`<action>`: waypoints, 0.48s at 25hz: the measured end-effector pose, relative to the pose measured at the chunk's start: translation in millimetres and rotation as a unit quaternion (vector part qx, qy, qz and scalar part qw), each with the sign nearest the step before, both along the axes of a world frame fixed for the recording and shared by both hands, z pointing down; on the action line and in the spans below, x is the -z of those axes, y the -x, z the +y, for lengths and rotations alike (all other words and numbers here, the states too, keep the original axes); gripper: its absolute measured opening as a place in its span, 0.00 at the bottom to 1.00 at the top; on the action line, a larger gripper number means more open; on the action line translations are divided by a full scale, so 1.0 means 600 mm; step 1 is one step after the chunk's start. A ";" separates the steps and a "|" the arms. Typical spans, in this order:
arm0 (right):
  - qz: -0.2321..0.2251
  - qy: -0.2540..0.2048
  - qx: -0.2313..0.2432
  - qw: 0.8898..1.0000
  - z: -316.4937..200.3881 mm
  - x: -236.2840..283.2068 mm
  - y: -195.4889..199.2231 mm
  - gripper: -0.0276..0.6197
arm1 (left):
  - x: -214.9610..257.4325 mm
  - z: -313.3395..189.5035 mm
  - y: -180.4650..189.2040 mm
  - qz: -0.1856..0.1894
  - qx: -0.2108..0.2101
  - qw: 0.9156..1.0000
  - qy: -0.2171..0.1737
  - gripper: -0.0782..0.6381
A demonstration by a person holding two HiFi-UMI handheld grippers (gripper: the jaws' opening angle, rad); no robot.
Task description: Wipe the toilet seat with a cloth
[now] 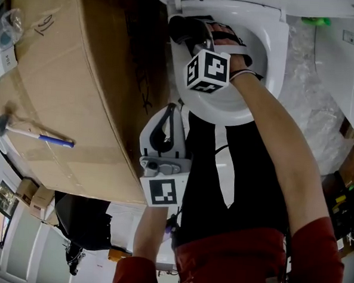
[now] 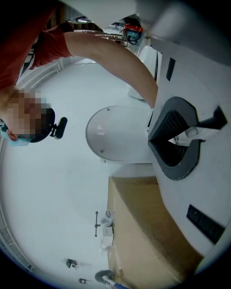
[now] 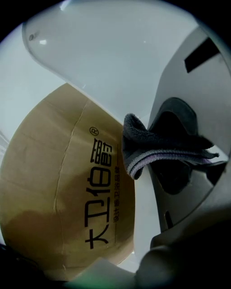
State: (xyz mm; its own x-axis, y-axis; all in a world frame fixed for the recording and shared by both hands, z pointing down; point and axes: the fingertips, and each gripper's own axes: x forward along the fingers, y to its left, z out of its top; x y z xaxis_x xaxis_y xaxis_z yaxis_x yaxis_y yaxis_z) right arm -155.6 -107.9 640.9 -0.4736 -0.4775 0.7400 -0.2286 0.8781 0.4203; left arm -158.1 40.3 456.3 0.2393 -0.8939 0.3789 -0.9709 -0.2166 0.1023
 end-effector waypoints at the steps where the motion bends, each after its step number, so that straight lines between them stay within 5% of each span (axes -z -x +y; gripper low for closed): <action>1: 0.001 -0.005 0.000 1.000 -0.010 0.002 -0.004 0.18 | 0.000 -0.003 -0.004 -0.002 -0.005 1.000 0.001 0.13; 12: 0.022 -0.046 -0.029 0.998 -0.061 0.008 -0.133 0.18 | -0.001 -0.050 -0.067 -0.007 -0.043 0.999 0.001 0.13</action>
